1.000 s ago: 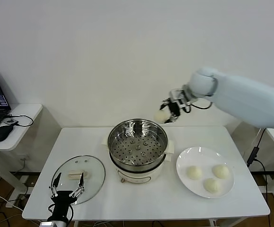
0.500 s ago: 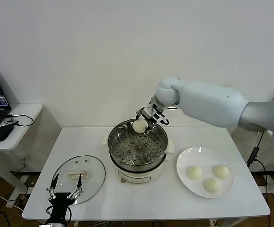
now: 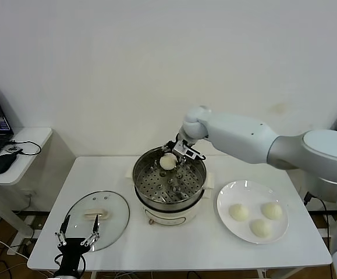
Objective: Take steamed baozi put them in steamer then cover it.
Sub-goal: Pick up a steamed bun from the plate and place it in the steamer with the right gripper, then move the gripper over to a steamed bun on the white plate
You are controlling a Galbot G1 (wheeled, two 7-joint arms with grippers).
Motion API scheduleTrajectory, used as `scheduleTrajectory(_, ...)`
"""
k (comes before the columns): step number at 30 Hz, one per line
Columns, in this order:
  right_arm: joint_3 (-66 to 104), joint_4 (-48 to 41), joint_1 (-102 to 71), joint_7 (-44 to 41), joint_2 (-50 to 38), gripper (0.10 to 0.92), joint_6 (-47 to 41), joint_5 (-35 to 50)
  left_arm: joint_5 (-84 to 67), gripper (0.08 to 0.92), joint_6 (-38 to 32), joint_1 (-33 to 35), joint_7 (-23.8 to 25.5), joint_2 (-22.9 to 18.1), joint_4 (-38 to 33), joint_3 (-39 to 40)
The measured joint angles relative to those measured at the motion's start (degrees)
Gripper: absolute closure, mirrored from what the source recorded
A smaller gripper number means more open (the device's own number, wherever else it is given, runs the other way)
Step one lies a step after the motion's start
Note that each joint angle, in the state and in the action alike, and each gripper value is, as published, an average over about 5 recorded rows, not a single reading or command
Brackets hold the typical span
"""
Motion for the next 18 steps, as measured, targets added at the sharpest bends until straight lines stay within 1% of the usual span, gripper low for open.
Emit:
scheduleTrajectory(3,0.01,-0.62,-0.22,0.45,0.2,0.332,0.7,-0.77,0.04,0.177,-0.19,0.07,-0.01,0.0,0.01,0.01)
scheduleTrajectory(8,-0.46,-0.33,0.21,0.59,-0.13,0.221,0.84,-0.42,0.2,0.177,-0.42,0.36,-0.09,-0.22,-0.11,0.02)
scheduleTrajectory(13,-1.56,2.6,2.7,-0.28,-1.54,0.203,-1.62,3.71,0.47,0.177,-0.59,0.78,-0.18,-0.57,-0.63,0.09)
scheduleTrajectory(18,-2.8,8.59,7.13,-2.12,-4.9,0.202,-8.64,11.6,0.56,0.177,-0.64,1.04,-0.19,-0.67,-0.93,0.02)
